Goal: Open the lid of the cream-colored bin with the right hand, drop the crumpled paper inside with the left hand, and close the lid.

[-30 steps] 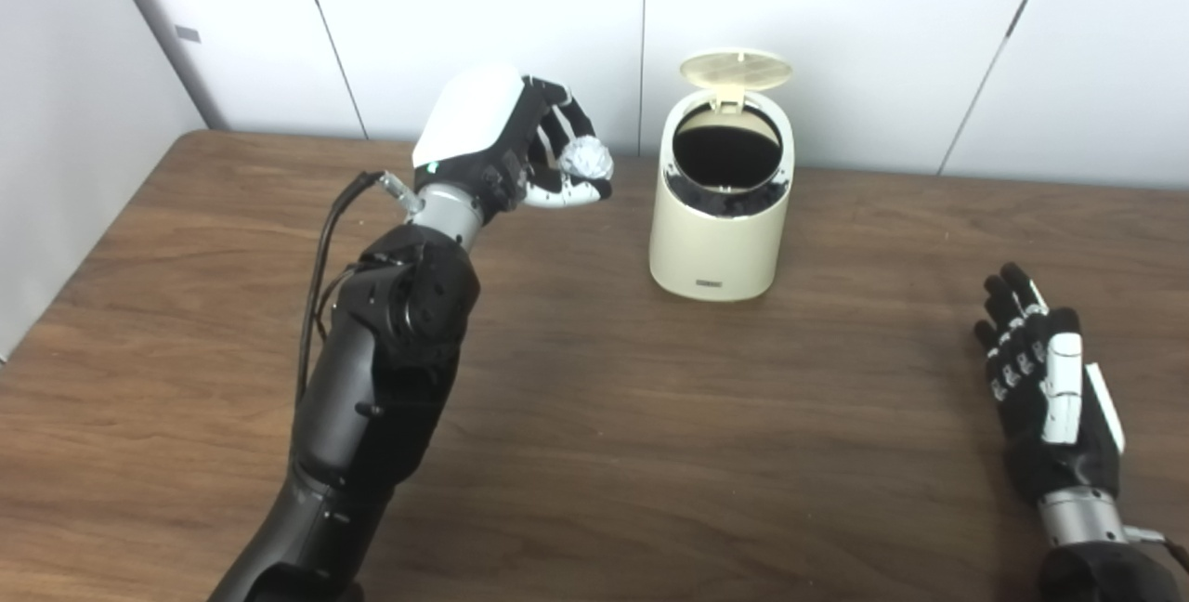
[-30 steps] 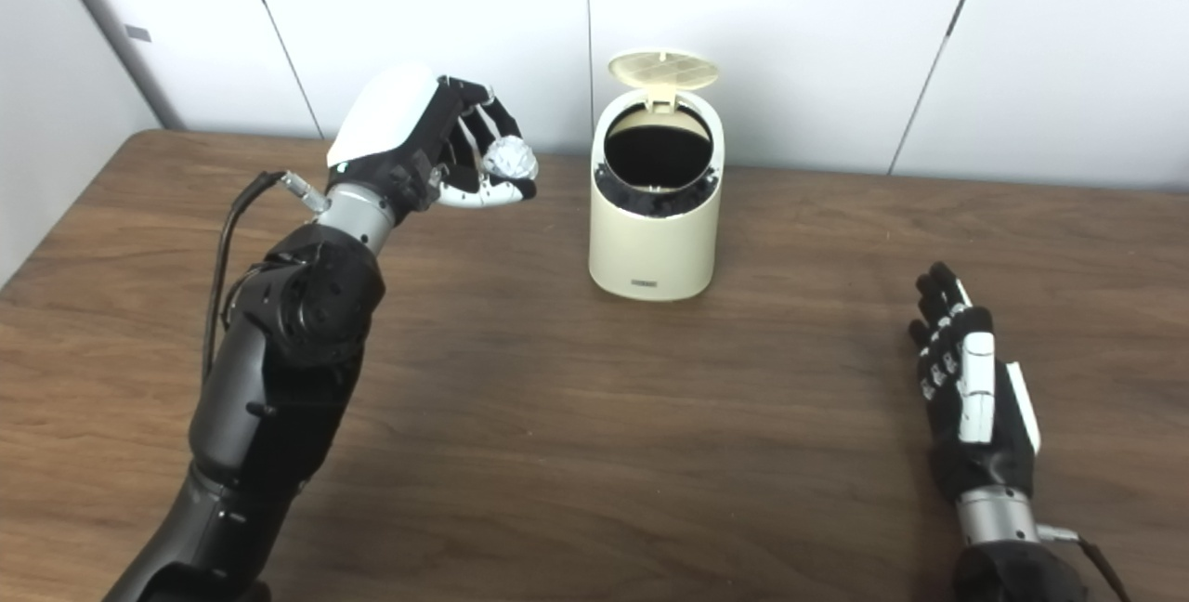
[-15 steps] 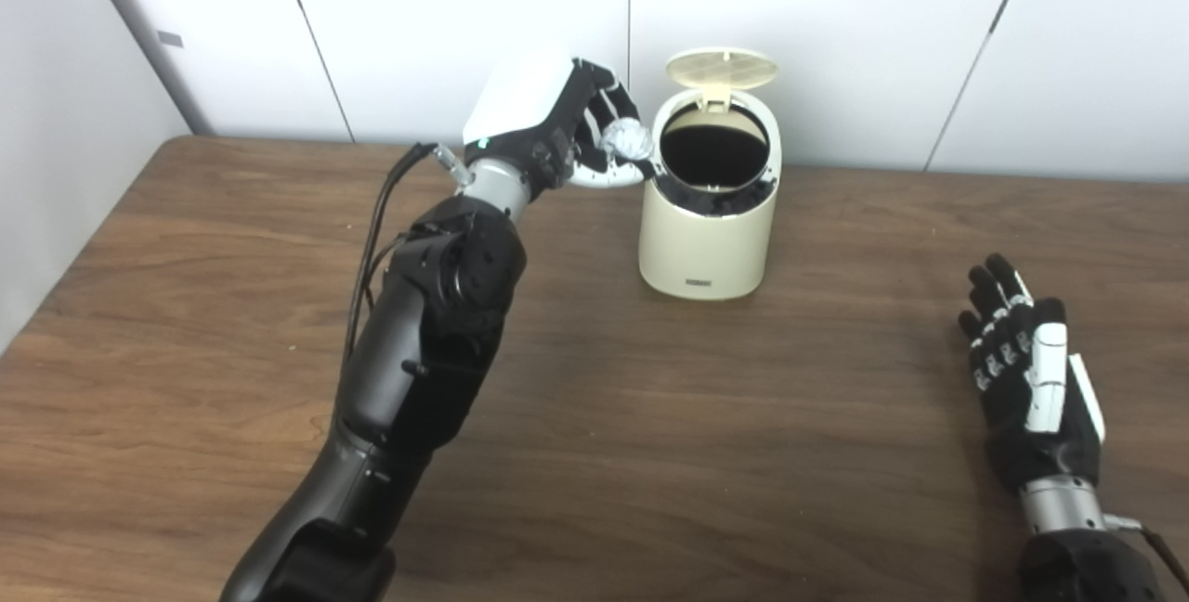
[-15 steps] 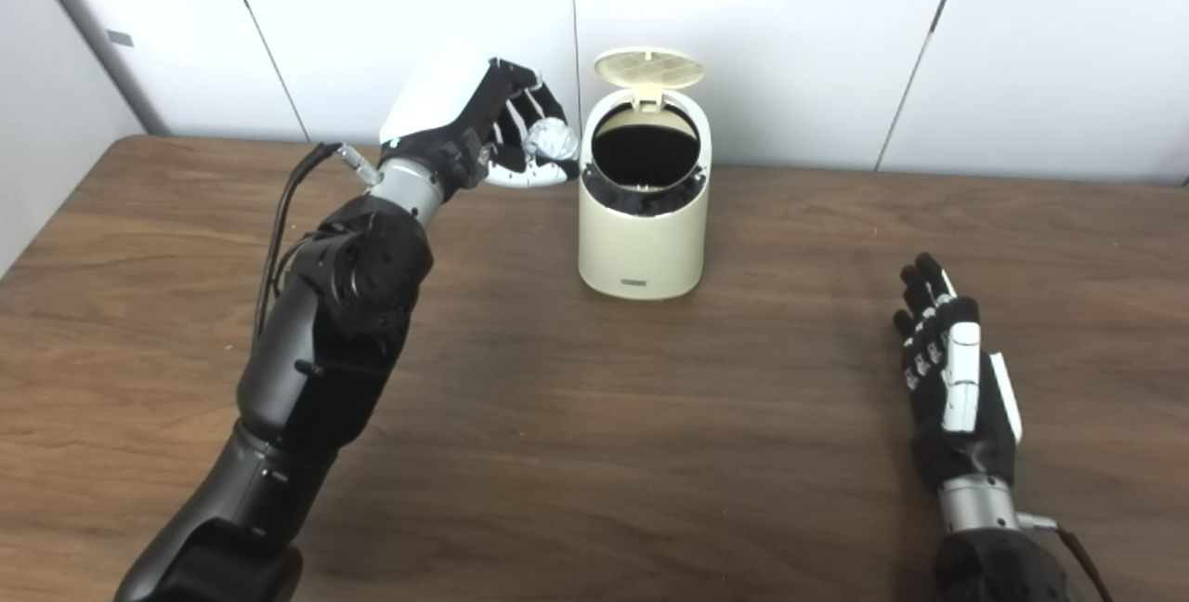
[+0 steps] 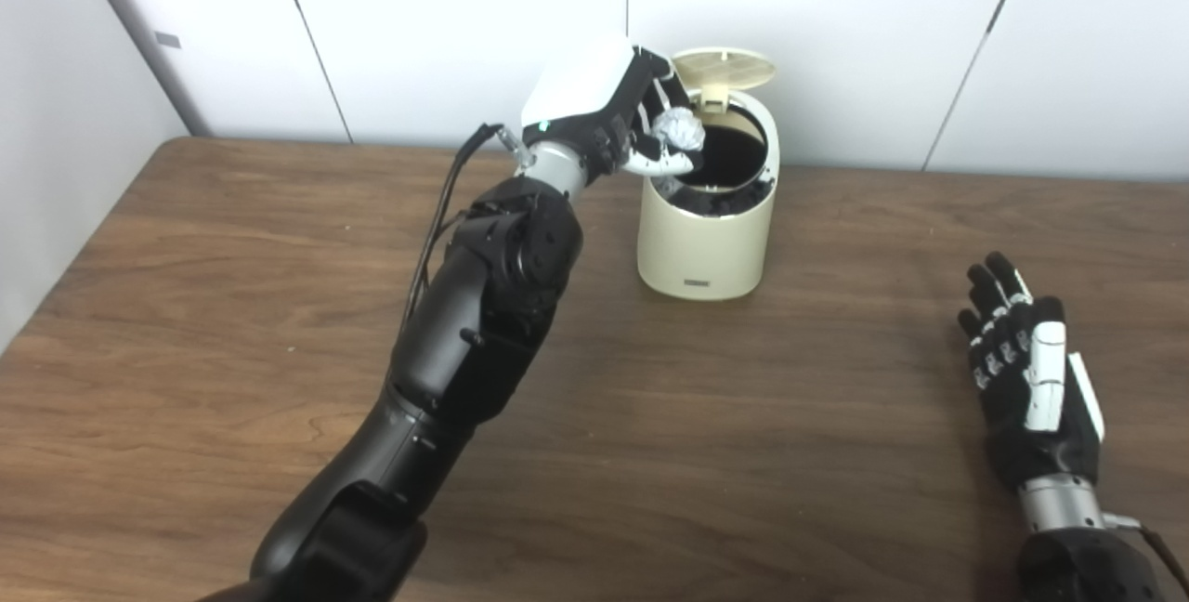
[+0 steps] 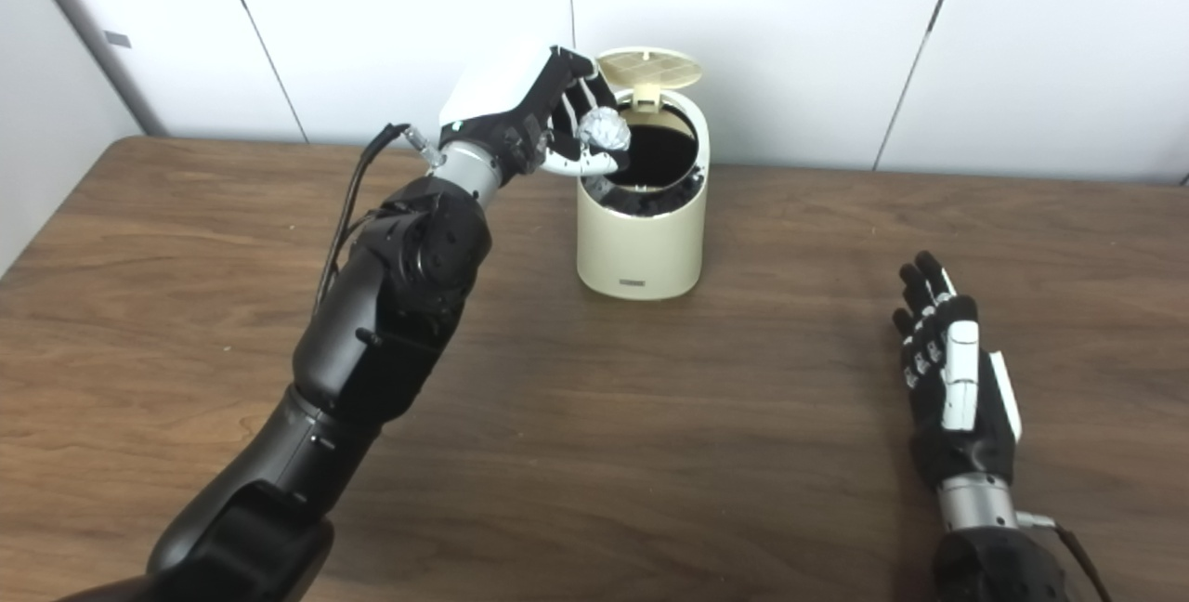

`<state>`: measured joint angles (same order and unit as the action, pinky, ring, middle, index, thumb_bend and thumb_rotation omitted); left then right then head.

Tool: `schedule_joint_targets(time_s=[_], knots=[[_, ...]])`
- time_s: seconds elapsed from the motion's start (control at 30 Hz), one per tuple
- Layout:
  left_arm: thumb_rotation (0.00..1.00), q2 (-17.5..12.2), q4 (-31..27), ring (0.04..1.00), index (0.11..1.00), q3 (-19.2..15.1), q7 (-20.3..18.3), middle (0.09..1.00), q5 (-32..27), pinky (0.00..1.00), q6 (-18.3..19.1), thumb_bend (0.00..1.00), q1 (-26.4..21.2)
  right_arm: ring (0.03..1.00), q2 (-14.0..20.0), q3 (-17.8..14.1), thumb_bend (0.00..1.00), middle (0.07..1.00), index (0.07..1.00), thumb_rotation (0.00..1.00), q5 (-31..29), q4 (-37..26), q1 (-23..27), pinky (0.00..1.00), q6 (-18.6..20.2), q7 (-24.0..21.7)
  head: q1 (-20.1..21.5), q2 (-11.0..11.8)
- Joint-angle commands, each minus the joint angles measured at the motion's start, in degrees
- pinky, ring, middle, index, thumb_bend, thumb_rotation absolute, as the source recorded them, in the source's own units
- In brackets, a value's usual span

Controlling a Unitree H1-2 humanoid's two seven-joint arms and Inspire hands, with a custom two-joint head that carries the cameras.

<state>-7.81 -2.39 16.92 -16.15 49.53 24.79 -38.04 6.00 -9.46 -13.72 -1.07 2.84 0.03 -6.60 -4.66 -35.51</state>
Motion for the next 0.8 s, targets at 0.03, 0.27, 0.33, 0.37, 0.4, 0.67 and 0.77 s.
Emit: schedule_joint_targets(time_s=[0.03,0.27,0.33,0.37,0.4,0.67,0.77], knots=[[0.00,0.96,-0.14,0.403,0.495,0.45,1.98,0.477,0.93,0.38,-0.40,0.48,-4.84,1.000,-1.56,0.27,0.48,0.945,0.931,0.97,-1.15,3.03,-0.72,1.00,-1.87,-0.18,0.17,-0.06],[0.00,1.77,0.03,0.394,0.496,1.23,1.64,0.474,1.55,0.34,0.09,0.47,-5.69,1.000,-0.64,0.47,0.49,0.955,0.941,1.00,-0.54,2.23,-0.54,1.00,-1.12,-0.20,0.00,-0.15],[0.00,2.07,0.43,0.405,0.492,1.23,2.08,0.483,1.24,0.38,0.02,0.48,-5.77,1.000,-0.47,0.18,0.49,0.954,0.938,0.99,-1.18,2.30,-0.26,1.00,-1.11,-0.37,0.00,-0.15],[0.00,2.23,0.59,0.401,0.494,1.12,2.30,0.486,0.96,0.35,-0.03,0.48,-5.75,1.000,-0.40,0.11,0.48,0.956,0.938,1.00,-1.34,2.37,-0.16,1.00,-1.21,-0.46,0.00,-0.15],[0.00,2.36,0.62,0.400,0.495,1.04,2.34,0.487,0.73,0.34,-0.03,0.47,-5.74,1.000,-0.31,0.10,0.48,0.956,0.938,1.00,-1.35,2.28,-0.11,1.00,-1.25,-0.50,-0.01,-0.43],[0.00,2.92,0.02,0.406,0.504,1.59,0.94,0.461,1.50,0.30,1.78,0.47,-5.70,1.000,0.03,0.26,0.49,0.960,0.940,1.00,-0.97,2.09,-0.09,1.00,-1.81,-0.52,0.04,-0.96],[0.00,2.75,-0.04,0.409,0.498,1.72,1.12,0.465,1.62,0.31,1.80,0.47,-5.53,1.000,0.07,0.17,0.49,0.957,0.941,1.00,-0.77,1.86,-0.12,1.00,-1.58,-0.23,-0.19,-1.19]])
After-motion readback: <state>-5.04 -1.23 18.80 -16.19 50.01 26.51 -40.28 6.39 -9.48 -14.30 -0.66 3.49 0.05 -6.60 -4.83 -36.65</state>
